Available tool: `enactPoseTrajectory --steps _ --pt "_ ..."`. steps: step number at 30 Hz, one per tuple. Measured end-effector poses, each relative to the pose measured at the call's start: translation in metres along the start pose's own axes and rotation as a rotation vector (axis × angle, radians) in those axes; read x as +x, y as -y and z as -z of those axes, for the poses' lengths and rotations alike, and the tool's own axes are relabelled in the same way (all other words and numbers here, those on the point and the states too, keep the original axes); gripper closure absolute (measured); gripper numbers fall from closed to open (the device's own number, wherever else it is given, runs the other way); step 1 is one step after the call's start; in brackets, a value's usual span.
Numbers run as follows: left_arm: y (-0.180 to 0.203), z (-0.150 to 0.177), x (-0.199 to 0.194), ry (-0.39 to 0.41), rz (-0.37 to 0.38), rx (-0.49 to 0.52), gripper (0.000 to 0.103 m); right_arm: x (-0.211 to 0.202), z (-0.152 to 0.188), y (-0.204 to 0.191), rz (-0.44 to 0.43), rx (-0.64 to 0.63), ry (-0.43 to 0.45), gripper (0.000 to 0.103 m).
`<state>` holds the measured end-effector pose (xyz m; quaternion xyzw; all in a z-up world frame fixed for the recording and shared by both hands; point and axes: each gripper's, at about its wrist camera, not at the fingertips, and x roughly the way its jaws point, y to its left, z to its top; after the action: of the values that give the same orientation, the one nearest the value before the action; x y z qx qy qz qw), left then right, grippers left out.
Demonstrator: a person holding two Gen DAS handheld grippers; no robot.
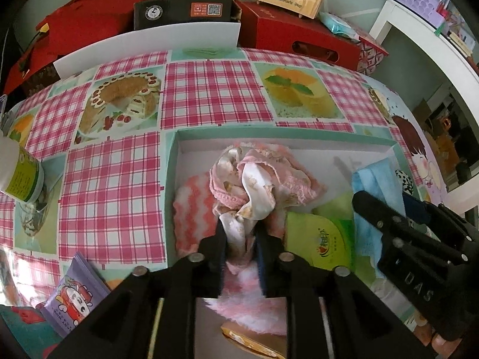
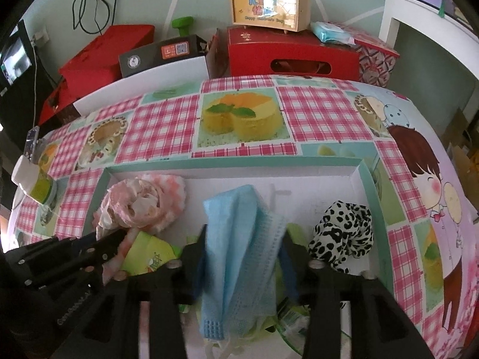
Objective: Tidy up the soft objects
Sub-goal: 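Open left tool to drop pink cloth while right tool releases mask into tray, then move both open tools back from the tray toward the remaining items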
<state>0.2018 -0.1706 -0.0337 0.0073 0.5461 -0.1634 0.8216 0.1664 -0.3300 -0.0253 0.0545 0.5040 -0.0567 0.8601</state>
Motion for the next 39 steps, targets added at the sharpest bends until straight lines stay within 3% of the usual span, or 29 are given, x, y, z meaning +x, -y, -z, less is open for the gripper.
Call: enactPoseTrajectory --steps 8,12,15,21,25,29,39 --pt "-0.001 -0.001 -0.005 -0.002 -0.024 0.004 0.063 0.0 0.0 -0.003 0.022 -0.021 -0.003 0.039" --pt "-0.002 -0.001 -0.008 0.0 -0.028 0.001 0.055 0.0 -0.001 -0.002 0.032 -0.021 -0.004 0.026" --pt "-0.003 -0.001 -0.013 0.005 -0.031 0.001 0.05 -0.001 -0.001 -0.002 0.042 -0.024 0.0 0.024" --pt "-0.002 -0.001 -0.026 0.019 -0.014 0.011 0.047 -0.004 -0.001 -0.002 0.05 -0.027 0.014 0.019" --pt "-0.001 -0.001 -0.035 0.033 -0.015 0.018 0.031 -0.008 0.0 -0.001 0.066 -0.021 0.03 0.018" --pt "-0.001 -0.002 -0.043 0.045 0.013 0.011 0.031 -0.01 -0.001 0.003 0.047 0.005 0.038 0.015" --pt "-0.026 -0.006 -0.065 0.114 -0.023 -0.062 0.027 -0.019 -0.001 0.005 0.045 0.019 0.062 0.015"
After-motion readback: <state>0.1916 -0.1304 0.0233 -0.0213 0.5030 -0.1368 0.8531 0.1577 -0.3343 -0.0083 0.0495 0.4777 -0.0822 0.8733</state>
